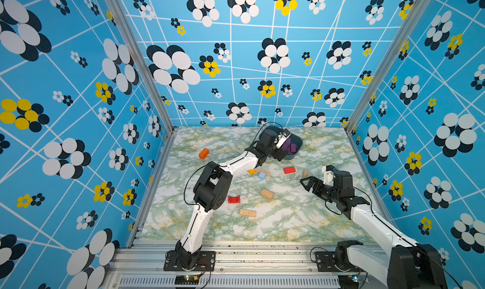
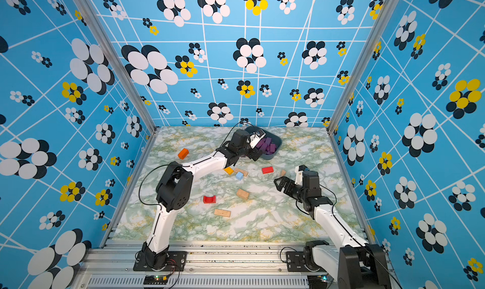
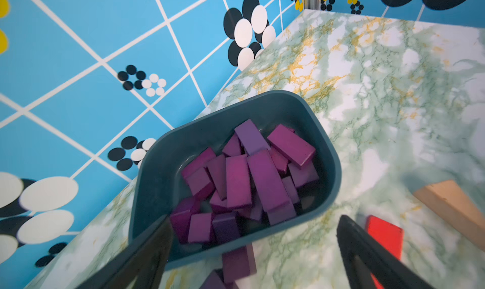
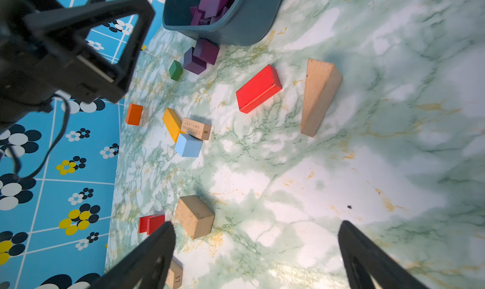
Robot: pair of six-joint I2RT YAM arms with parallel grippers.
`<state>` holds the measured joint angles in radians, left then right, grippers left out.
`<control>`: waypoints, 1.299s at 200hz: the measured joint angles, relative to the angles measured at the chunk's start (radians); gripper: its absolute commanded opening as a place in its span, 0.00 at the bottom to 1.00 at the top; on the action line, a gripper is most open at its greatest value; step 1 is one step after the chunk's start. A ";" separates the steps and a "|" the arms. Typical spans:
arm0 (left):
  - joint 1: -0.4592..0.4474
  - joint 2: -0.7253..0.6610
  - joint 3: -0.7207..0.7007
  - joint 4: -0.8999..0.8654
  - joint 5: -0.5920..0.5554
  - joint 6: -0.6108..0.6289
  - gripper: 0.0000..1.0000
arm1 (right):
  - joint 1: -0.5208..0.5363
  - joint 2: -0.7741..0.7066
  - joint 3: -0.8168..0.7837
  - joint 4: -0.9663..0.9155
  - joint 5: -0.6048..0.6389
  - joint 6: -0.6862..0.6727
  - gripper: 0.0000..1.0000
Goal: Pick purple bricks into the storage bin
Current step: Pick up the building block from the center of the board.
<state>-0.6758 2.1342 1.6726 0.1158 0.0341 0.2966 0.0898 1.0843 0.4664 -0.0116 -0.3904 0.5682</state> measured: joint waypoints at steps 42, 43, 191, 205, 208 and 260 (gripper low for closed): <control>-0.023 -0.304 -0.299 0.101 -0.051 -0.081 1.00 | 0.042 0.018 0.056 -0.027 0.041 0.000 0.97; -0.023 -0.309 -0.304 0.102 -0.051 -0.082 1.00 | 0.045 0.019 0.059 -0.028 0.042 0.000 0.97; -0.025 -1.078 -1.127 0.181 -0.301 -0.153 0.99 | 0.446 0.760 0.859 -0.189 0.341 -0.120 0.60; -0.025 -1.133 -1.199 0.208 -0.323 -0.164 1.00 | 0.460 0.838 0.954 -0.222 0.368 -0.134 0.57; -0.025 -1.145 -1.213 0.215 -0.327 -0.166 0.99 | 0.463 0.855 0.974 -0.230 0.372 -0.139 0.56; -0.025 -1.233 -1.329 0.326 -0.336 -0.196 0.99 | 0.486 1.066 1.268 -0.367 0.450 -0.167 0.52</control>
<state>-0.7010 0.9009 0.3439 0.4419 -0.3019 0.1009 0.5758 2.1502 1.7344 -0.3786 0.0597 0.4007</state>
